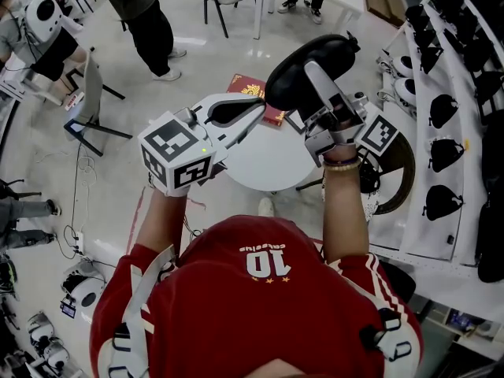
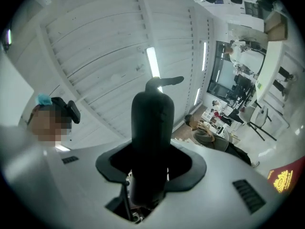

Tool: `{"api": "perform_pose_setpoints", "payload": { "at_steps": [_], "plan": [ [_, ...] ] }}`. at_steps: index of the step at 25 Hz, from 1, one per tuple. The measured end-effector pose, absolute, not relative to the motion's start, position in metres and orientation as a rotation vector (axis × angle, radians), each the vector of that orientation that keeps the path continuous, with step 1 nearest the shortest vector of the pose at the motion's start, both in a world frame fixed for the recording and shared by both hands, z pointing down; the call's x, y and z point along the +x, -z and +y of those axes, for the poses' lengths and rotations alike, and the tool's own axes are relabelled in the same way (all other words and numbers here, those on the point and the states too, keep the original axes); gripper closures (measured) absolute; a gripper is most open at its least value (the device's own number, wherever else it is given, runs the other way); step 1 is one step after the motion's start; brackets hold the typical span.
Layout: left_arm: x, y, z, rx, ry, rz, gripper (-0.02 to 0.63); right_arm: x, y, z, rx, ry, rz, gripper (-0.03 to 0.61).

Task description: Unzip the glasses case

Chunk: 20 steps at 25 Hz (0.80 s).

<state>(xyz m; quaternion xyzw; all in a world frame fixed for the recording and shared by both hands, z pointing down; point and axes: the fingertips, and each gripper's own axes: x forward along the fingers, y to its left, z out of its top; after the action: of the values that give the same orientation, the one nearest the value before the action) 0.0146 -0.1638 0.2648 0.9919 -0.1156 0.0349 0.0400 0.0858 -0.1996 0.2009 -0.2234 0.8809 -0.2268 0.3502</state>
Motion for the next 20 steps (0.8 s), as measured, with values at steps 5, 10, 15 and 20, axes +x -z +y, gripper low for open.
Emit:
{"api": "perform_pose_setpoints", "payload": {
  "at_steps": [5,10,15,20],
  "plan": [
    [0.012,-0.267,-0.164,3.048,-0.131,-0.361,0.592,0.079,-0.207,-0.195,-0.593,0.565,2.371,0.394],
    [0.009,-0.265,-0.168,3.052,-0.151,-0.377,0.592,0.068,-0.212,-0.192,-0.63,0.511,2.493,0.394],
    [0.01,-0.266,-0.171,3.051,-0.174,-0.388,0.592,0.064,-0.219,-0.191,-0.659,0.488,2.57,0.394],
    [0.008,-0.268,-0.173,3.05,-0.181,-0.392,0.592,0.058,-0.224,-0.19,-0.671,0.457,2.636,0.393]
  ]
}}
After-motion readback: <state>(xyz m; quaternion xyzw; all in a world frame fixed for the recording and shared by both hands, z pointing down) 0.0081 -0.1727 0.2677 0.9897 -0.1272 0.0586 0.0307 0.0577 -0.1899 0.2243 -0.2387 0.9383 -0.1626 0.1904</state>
